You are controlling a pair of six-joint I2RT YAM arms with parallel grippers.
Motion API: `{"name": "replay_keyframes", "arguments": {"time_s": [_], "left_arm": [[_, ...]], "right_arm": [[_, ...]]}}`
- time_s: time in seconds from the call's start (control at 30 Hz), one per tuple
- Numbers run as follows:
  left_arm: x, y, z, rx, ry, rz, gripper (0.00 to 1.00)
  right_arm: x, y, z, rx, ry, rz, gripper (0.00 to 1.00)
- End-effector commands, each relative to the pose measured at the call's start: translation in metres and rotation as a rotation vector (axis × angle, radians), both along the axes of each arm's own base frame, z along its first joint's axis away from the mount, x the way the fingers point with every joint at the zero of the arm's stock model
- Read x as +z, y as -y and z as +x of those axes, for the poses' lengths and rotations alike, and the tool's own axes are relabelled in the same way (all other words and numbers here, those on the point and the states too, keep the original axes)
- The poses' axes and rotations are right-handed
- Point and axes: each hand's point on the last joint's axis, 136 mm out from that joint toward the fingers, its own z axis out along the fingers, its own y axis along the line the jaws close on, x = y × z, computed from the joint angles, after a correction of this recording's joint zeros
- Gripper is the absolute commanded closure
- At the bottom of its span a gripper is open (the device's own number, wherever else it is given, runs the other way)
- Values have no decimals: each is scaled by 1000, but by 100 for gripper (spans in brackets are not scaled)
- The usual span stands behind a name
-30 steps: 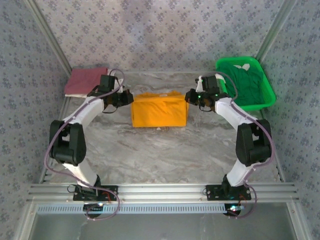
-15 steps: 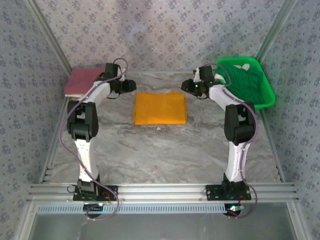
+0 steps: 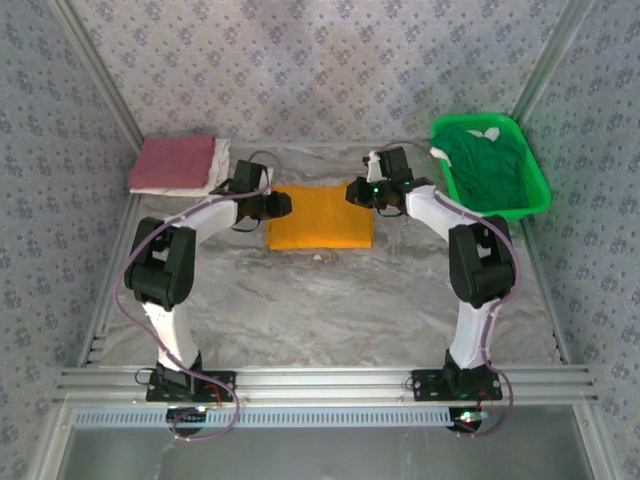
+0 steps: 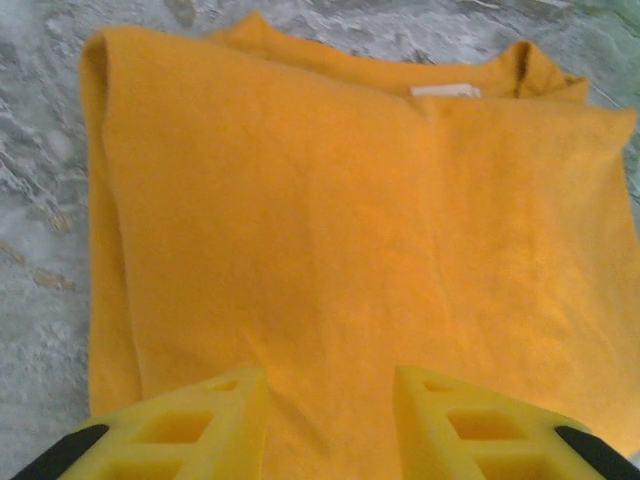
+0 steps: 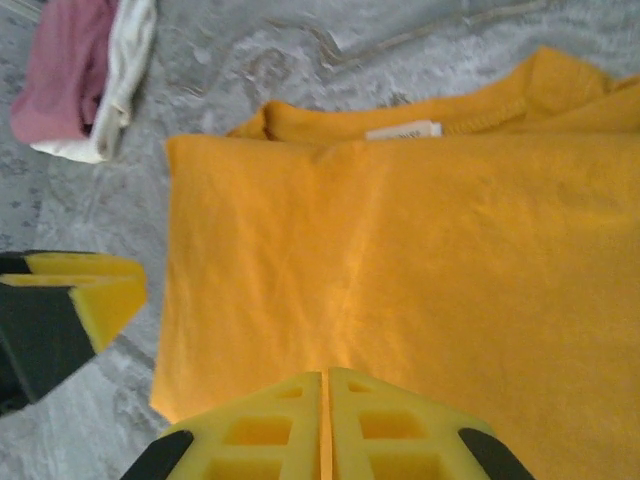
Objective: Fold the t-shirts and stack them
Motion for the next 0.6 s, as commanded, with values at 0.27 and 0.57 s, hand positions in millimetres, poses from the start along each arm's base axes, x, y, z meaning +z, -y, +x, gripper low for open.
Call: {"name": "replay_keyframes", "arguments": {"time_s": [0.27,0.57], "left_arm": [[-64,-13,-6,79,-78,-18,65],[-13,-31,-12,134,-13,-9,59]], "right_arm": [[-85,10,-6,-51,-156,-30,88],[-44,4,-8,-35,-115,42,86]]}}
